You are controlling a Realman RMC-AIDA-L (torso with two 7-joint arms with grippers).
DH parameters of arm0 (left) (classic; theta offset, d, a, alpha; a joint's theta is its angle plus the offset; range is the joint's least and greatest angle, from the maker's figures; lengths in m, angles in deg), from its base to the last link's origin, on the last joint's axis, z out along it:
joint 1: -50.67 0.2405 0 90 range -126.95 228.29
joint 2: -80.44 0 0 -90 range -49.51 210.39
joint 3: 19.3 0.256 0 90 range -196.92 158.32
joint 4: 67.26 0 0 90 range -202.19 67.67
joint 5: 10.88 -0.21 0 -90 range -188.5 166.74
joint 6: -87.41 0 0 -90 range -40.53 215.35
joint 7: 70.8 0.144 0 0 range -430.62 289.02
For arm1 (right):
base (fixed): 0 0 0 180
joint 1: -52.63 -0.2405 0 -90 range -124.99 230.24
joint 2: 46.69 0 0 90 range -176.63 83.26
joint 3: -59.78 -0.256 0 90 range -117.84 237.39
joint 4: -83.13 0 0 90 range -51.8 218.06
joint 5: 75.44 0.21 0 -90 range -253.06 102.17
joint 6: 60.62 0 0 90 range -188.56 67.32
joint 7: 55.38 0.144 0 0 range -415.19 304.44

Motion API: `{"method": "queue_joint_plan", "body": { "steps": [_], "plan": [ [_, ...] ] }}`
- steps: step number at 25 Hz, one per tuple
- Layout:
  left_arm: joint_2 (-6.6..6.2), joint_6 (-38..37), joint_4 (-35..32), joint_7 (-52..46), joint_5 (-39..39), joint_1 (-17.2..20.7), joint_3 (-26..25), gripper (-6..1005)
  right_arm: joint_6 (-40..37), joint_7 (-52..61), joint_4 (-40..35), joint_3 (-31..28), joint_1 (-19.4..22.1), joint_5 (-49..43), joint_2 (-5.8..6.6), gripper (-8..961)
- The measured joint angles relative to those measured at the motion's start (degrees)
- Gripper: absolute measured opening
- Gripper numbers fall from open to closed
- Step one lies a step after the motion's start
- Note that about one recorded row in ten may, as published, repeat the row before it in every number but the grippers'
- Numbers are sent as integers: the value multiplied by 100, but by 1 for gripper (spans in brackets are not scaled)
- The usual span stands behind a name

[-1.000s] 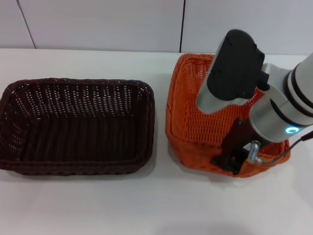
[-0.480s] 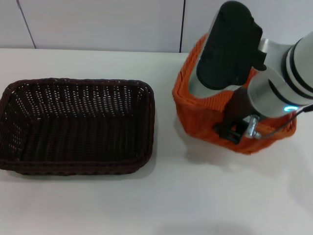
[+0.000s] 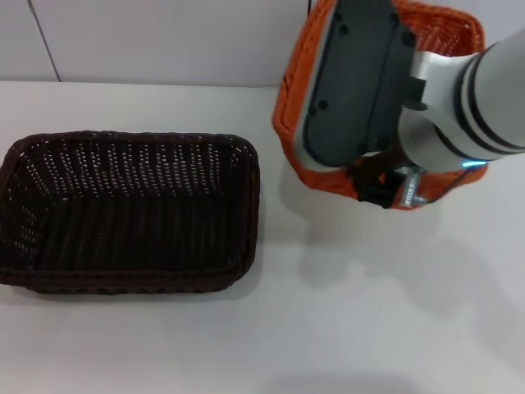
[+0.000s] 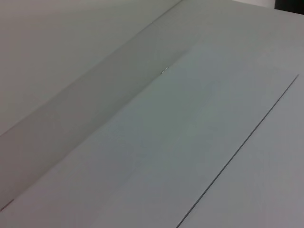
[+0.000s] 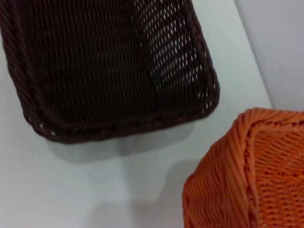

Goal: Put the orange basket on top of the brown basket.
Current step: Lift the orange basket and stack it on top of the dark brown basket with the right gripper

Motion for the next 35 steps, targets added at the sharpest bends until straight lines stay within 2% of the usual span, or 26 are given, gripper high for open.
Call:
{"method": "queue_joint_plan", "body": {
  "steps": [9, 15, 23, 35],
  "plan": [
    [11, -2, -29, -26, 0, 5, 40, 711, -527, -574, 547, 454, -24, -107, -2, 134],
    [23, 14, -63, -26, -3, 0, 72, 711, -1153, -1032, 608, 571, 117, -113, -7, 137],
    [35, 70, -148, -24, -6, -9, 90, 711, -1663, -1467, 505, 635, 34, 72, -5, 142],
    [36, 123, -216, -119, -16, -33, 268, 711, -2027, -3323, 288, 506, -35, 1672, 0, 149]
  ]
}}
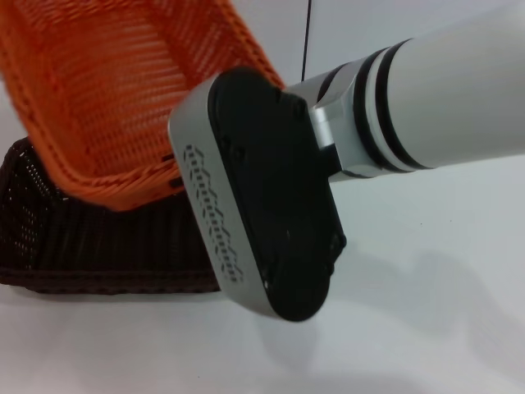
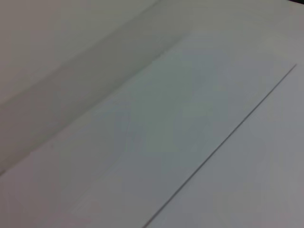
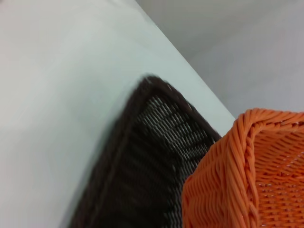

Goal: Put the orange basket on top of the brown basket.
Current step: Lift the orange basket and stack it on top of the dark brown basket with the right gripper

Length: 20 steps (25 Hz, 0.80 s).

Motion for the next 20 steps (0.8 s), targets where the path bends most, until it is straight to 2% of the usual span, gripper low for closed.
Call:
{"method": "queue_joint_plan", "body": {
  "steps": [4, 9, 17, 20],
  "plan": [
    [-12, 3, -65, -43, -13, -26, 218, 711, -295, -577, -11, 6, 103, 220, -4, 152],
    [-13, 21, -38, -28, 14, -78, 251, 711, -506, -1530, -106, -233, 260, 658, -6, 155],
    [4, 150, -69, -30, 52, -238, -33, 711, 335, -3259, -378, -997, 256, 1477, 8, 159],
    [5, 151, -81, -11, 53, -268, -90, 711, 397, -3978, -540, -1140, 300, 1560, 9, 161]
  ]
}}
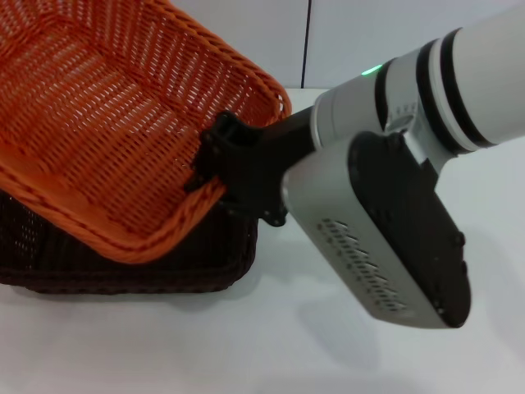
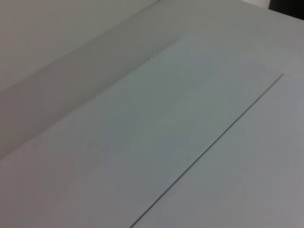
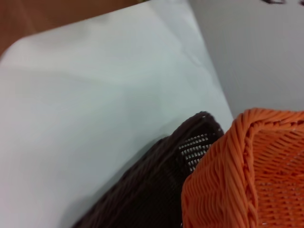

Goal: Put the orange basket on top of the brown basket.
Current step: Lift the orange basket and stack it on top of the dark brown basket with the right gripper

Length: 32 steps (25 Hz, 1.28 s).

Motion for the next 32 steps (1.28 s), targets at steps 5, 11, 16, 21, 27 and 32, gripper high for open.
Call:
{"method": "queue_joint_plan", "body": {
  "steps": [5, 11, 16, 21, 27, 32],
  "plan": [
    [7, 30, -140, 18, 7, -80, -68, 711, -62, -968, -202, -279, 94, 169, -7, 164],
    [17, 90, -257, 38, 19, -170, -164, 711, -179, -1341, -278, -380, 169, -65, -15, 168],
    [23, 229, -292, 100, 162, -181, -187, 711, -46, -1317, -351, -375, 124, -160, -17, 171],
    [25, 333, -368, 110, 310, -183, -190, 711, 94, -1294, -457, -345, 35, -263, -10, 174],
    [24, 433, -368, 116, 412, -216, -192, 711, 159, -1320, -374, -344, -61, -329, -9, 255],
    [22, 477, -366, 117, 461, -245, -192, 711, -412, -1561, -384, 20, 138, -674, -20, 257]
  ]
}}
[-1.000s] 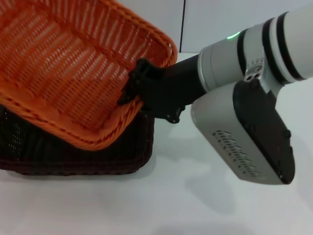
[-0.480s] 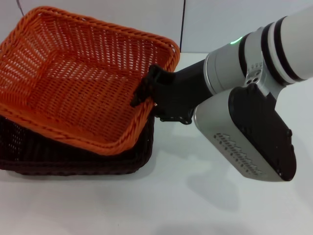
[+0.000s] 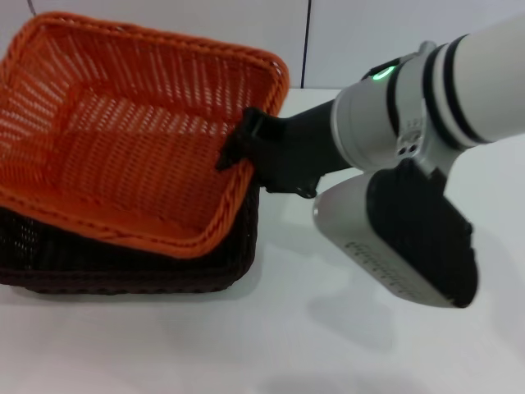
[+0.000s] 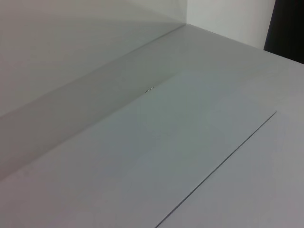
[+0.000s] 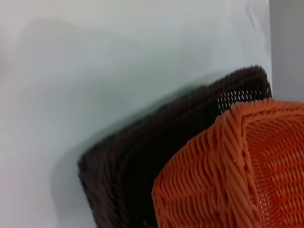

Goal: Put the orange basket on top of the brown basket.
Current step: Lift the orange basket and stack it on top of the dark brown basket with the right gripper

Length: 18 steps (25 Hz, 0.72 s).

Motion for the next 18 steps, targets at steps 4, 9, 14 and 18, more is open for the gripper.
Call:
{"method": "queue_joint_plan", "body": {
  "steps": [4, 9, 14, 18],
  "plan": [
    [0, 37, -3, 0, 43, 0, 0, 711, -433, 124, 1, 283, 114, -274, -17, 259],
    [4, 67, -45, 0, 76, 3, 0, 711, -401, 300, 7, 383, 115, -426, -13, 261],
    [6, 121, -50, 0, 80, 24, 0, 711, -160, 391, 66, 357, 72, -433, -12, 303],
    [3, 133, -51, 0, 82, 27, 0, 711, -111, 411, 87, 468, 90, -560, -17, 345]
  ]
}}
